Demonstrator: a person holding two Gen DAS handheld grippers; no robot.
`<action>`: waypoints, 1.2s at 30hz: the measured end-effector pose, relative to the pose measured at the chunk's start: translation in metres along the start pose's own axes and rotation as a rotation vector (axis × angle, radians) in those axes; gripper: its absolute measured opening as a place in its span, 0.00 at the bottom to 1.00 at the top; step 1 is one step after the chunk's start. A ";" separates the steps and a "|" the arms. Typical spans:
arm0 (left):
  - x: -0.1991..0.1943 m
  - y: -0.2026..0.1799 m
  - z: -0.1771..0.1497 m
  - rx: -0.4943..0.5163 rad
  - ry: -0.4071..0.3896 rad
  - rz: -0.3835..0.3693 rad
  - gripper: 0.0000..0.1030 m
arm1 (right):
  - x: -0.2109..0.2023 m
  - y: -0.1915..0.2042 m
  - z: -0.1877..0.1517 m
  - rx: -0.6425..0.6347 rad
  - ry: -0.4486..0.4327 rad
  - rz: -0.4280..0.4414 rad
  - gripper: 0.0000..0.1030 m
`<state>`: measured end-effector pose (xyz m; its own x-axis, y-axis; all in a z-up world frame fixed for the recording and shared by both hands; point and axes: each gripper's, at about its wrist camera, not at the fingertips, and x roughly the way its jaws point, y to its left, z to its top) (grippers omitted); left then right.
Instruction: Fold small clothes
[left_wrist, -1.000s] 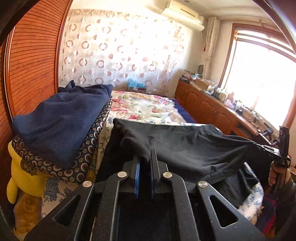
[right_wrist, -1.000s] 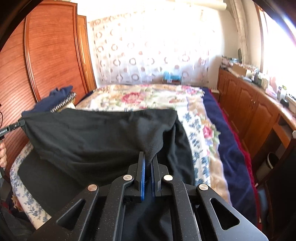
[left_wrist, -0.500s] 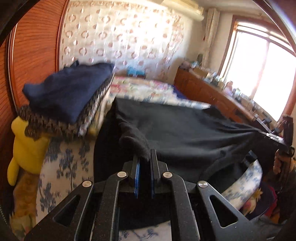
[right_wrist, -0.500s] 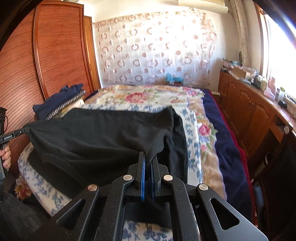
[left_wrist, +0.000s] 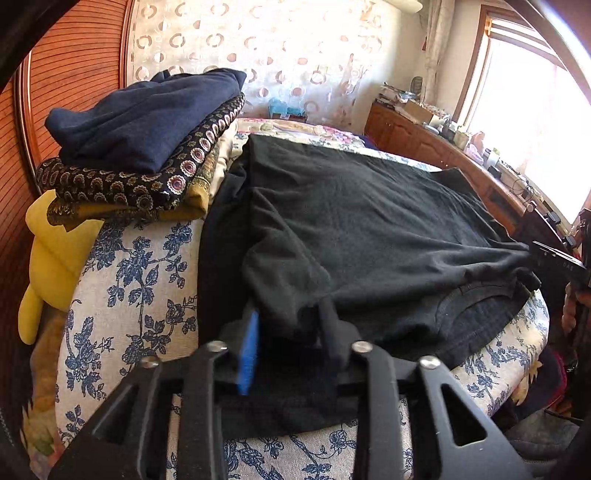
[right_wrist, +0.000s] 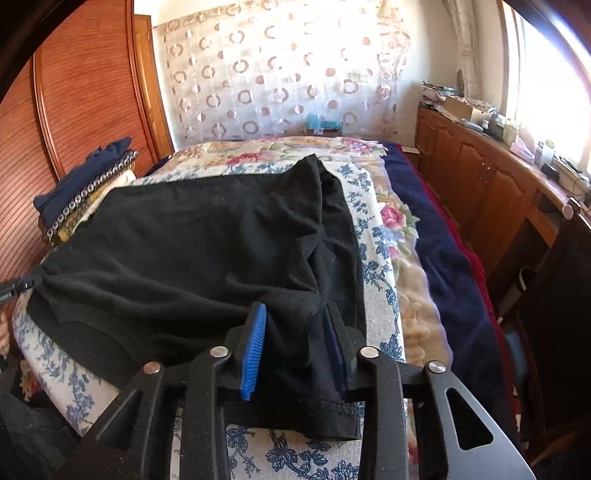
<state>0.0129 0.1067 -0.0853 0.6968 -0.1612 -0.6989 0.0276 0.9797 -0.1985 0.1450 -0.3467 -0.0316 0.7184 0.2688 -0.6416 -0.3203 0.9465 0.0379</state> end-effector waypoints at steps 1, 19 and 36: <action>-0.002 0.002 -0.001 -0.003 -0.011 -0.009 0.42 | -0.006 0.000 -0.002 0.005 -0.009 0.002 0.41; -0.003 0.013 -0.003 -0.022 -0.009 0.051 0.83 | -0.006 0.058 -0.021 -0.080 0.002 0.147 0.48; 0.008 0.021 -0.010 -0.040 0.032 0.098 0.83 | 0.064 0.088 -0.028 -0.164 0.055 0.038 0.60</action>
<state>0.0114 0.1244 -0.1021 0.6714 -0.0695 -0.7378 -0.0682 0.9856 -0.1549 0.1455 -0.2509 -0.0915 0.6701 0.2894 -0.6835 -0.4465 0.8928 -0.0596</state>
